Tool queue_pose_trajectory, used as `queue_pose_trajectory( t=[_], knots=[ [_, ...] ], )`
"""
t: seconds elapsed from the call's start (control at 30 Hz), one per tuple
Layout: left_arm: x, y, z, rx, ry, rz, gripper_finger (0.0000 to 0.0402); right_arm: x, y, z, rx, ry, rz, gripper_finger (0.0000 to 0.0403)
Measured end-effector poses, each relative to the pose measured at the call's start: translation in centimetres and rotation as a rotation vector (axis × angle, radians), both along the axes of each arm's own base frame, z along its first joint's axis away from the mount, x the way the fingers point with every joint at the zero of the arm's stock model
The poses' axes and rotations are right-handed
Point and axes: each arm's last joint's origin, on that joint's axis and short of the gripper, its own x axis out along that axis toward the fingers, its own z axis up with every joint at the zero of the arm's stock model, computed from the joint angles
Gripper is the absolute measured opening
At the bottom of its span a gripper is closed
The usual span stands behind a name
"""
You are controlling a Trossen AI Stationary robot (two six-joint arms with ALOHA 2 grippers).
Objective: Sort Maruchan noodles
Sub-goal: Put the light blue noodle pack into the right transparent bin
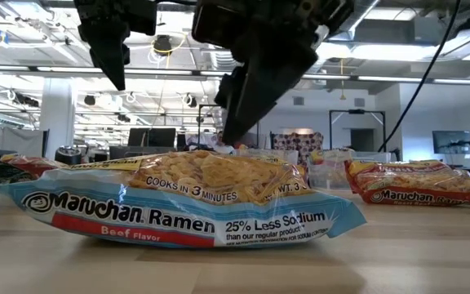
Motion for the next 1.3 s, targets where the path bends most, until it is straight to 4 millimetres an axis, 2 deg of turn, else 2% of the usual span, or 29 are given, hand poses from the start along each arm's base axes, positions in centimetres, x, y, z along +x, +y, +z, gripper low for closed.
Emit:
queue_pose_trajectory(
  t=[0.6,0.97,1.13,1.2,1.3],
  knots=[
    [0.1,0.0,0.0,-0.004,-0.009,0.01,0.0124,0.0,0.0,-1.1,-0.007,-0.005,0.004,0.0191],
    [0.1,0.0,0.0,-0.004,-0.012,0.011,0.0124,0.1,0.1,-1.0,0.0,-0.02,-0.001,0.0191],
    [0.1,0.0,0.1,-0.004,-0.013,0.011,0.0124,0.5,0.3,-3.2,0.009,0.03,-0.029,0.0191],
    [0.1,0.0,0.1,-0.002,-0.015,0.009,0.0124,1.1,0.5,-3.5,0.015,-0.002,-0.026,0.0191],
    [0.3,0.0,0.0,0.0,-0.017,0.005,0.0124,0.9,0.7,-3.6,0.038,0.023,-0.02,0.0191]
  ],
)
